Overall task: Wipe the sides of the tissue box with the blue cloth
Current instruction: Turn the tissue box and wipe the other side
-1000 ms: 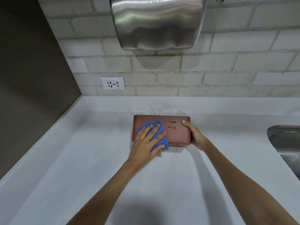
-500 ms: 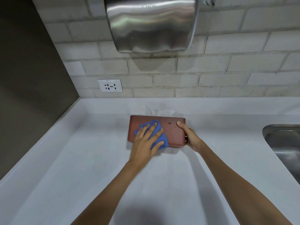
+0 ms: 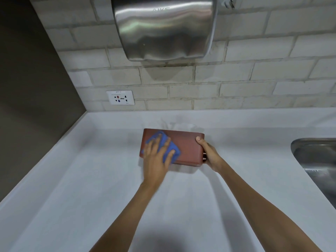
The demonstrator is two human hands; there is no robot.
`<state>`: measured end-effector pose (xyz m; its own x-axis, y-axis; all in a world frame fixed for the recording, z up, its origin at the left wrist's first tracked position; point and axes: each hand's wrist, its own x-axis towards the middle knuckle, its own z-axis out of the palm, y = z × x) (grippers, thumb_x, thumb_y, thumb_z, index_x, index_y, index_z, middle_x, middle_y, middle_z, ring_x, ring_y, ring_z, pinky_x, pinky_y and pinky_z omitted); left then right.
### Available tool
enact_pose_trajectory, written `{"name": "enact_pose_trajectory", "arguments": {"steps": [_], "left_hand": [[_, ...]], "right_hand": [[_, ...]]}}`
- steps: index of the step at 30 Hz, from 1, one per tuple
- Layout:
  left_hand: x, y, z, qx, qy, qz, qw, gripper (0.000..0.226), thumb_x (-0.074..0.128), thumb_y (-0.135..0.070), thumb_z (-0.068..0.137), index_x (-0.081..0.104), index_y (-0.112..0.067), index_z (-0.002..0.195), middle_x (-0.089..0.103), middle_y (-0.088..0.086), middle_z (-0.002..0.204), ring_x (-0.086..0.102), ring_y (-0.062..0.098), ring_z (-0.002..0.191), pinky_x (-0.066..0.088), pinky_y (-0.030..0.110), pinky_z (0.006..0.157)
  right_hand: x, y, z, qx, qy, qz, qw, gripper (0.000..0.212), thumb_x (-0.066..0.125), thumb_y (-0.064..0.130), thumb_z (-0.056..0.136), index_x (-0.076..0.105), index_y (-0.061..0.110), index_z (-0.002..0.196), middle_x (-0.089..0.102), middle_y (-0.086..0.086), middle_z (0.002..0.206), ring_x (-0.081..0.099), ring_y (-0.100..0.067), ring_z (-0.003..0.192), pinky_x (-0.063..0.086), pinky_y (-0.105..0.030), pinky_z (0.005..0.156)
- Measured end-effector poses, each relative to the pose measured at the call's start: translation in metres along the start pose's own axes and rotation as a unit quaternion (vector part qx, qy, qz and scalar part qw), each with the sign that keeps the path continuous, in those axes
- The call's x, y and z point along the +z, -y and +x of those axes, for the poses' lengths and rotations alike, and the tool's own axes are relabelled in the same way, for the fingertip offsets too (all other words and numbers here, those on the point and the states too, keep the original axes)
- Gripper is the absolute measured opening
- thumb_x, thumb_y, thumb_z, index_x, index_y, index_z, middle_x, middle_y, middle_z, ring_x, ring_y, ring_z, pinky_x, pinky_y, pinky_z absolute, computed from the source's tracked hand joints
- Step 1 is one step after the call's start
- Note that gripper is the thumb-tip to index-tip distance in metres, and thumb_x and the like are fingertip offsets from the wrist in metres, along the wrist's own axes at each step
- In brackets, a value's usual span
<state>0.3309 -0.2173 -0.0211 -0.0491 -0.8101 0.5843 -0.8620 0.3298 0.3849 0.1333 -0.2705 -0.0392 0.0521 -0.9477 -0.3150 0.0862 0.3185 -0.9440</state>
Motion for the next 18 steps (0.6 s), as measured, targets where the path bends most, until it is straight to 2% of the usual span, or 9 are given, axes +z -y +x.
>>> {"name": "enact_pose_trajectory", "arguments": {"steps": [2,3,5,7,10,14,16,18], "left_hand": [[0.001,0.001,0.012,-0.134,-0.037,-0.015,0.99,0.042,0.055,-0.025,0.094,0.053,-0.012,0.133,0.042,0.018,0.147,0.04,0.039,0.131,0.032,0.047,0.111],[0.004,-0.003,0.018,-0.174,-0.049,-0.016,0.983,0.043,0.053,-0.026,0.095,0.051,-0.012,0.135,0.038,0.017,0.149,0.038,0.038,0.132,0.03,0.047,0.112],[0.013,-0.019,0.026,-0.199,-0.054,-0.011,0.978,0.045,0.049,-0.029,0.096,0.047,-0.012,0.138,0.035,0.016,0.151,0.036,0.039,0.133,0.027,0.049,0.112],[0.023,-0.04,0.028,-0.175,-0.037,-0.008,0.984,0.046,0.049,-0.031,0.095,0.047,-0.012,0.138,0.036,0.016,0.151,0.036,0.041,0.132,0.027,0.051,0.111],[0.035,-0.068,0.024,-0.114,-0.021,0.0,0.993,0.045,0.057,-0.029,0.091,0.055,-0.009,0.131,0.047,0.02,0.143,0.046,0.044,0.125,0.036,0.055,0.106],[0.041,-0.084,0.02,-0.046,-0.002,0.01,0.999,0.046,0.058,-0.034,0.086,0.059,-0.01,0.126,0.056,0.02,0.135,0.053,0.043,0.119,0.04,0.057,0.1],[0.04,-0.079,0.017,-0.016,0.017,0.022,1.0,0.05,0.05,-0.041,0.088,0.057,-0.013,0.129,0.054,0.017,0.137,0.051,0.041,0.122,0.037,0.055,0.104],[0.038,-0.072,0.014,-0.013,0.022,0.03,0.999,0.055,0.041,-0.048,0.089,0.055,-0.016,0.131,0.051,0.015,0.14,0.047,0.04,0.126,0.032,0.055,0.107]], "right_hand": [[0.002,0.0,-0.001,-0.001,0.003,0.0,1.0,0.064,0.058,0.054,0.082,0.049,0.012,0.13,0.063,-0.006,0.111,0.061,-0.022,0.096,0.052,-0.034,0.076],[0.003,0.0,-0.002,-0.002,0.004,0.001,1.0,0.064,0.058,0.053,0.082,0.048,0.012,0.13,0.063,-0.007,0.112,0.061,-0.022,0.095,0.052,-0.035,0.076],[0.005,0.001,-0.004,-0.001,0.01,0.002,1.0,0.064,0.058,0.055,0.082,0.05,0.012,0.128,0.062,-0.01,0.114,0.061,-0.023,0.095,0.052,-0.034,0.076],[0.006,0.002,-0.006,0.0,0.011,0.006,1.0,0.067,0.055,0.062,0.078,0.052,0.014,0.125,0.063,-0.011,0.115,0.062,-0.024,0.098,0.053,-0.034,0.078],[0.005,0.002,-0.006,0.002,0.007,0.02,1.0,0.07,0.048,0.071,0.076,0.057,0.02,0.122,0.066,-0.009,0.113,0.063,-0.026,0.103,0.055,-0.039,0.085],[0.006,0.007,-0.008,0.016,0.005,0.025,1.0,0.065,0.047,0.076,0.072,0.066,0.024,0.105,0.071,-0.004,0.093,0.066,-0.02,0.087,0.054,-0.031,0.067],[0.005,0.008,-0.01,0.025,0.015,0.028,0.999,0.071,0.049,0.077,0.068,0.065,0.022,0.11,0.071,-0.005,0.095,0.066,-0.021,0.089,0.054,-0.032,0.068],[0.007,0.006,-0.011,0.028,0.024,0.048,0.998,0.077,0.054,0.073,0.068,0.058,0.02,0.123,0.07,-0.007,0.105,0.066,-0.023,0.095,0.055,-0.034,0.069]]}}
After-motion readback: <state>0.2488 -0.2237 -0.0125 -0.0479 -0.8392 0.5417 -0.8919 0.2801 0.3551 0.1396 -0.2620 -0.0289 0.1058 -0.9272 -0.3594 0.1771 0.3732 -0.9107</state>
